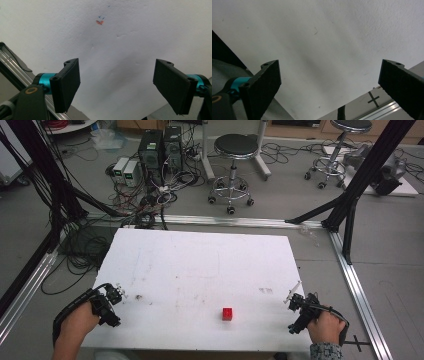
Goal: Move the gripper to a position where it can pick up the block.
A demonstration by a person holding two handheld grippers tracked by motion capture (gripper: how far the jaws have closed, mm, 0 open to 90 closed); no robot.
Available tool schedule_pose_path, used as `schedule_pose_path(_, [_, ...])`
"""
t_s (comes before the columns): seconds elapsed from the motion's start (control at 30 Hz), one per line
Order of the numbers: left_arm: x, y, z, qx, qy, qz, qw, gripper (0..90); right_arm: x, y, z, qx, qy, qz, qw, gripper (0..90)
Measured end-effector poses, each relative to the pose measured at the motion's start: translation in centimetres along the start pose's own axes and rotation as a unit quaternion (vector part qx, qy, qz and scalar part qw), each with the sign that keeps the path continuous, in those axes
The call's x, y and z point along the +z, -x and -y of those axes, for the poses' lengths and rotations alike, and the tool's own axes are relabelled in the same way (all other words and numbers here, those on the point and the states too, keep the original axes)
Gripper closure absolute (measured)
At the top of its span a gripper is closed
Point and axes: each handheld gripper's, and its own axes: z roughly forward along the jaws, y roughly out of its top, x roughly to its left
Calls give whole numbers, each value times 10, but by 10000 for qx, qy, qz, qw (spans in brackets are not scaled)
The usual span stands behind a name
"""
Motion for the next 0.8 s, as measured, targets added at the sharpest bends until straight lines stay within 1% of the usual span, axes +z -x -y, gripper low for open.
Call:
schedule_pose_path(0.13, [0, 0, 0, -21, -10, -1, 10000, 221, -1, 0, -1, 36, 1, -9, 10000, 36])
schedule_pose_path(0.37, [0, 0, 0, 1, 22, -8, 10000, 221, 1, 2, -2, 12, -8, -20, 10000, 37])
schedule_pose_path(0.4, [0, 0, 0, -9, 23, 4, 10000, 221, 1, 2, -3, -23, 3, -11, 10000, 36])
schedule_pose_path(0.43, [0, 0, 0, -9, 23, 4, 10000, 221, 1, 2, -3, 17, 5, -13, 10000, 36])
schedule_pose_path(0.57, [0, 1, 1, -25, 21, -37, 10000, 221, 1, 4, -3, -19, 13, -32, 10000, 36])
schedule_pose_path(0.6, [-1, 0, 1, -3, -12, -45, 10000, 221, 0, 4, -3, -27, 16, -31, 10000, 36])
schedule_pose_path(0.67, [-3, 1, 0, -37, 43, -44, 10000, 221, -1, 5, -3, 24, 28, -31, 10000, 36])
schedule_pose_path(0.8, [-4, 1, 1, -19, 48, -71, 10000, 221, -4, 7, -1, -21, 61, -9, 10000, 36])
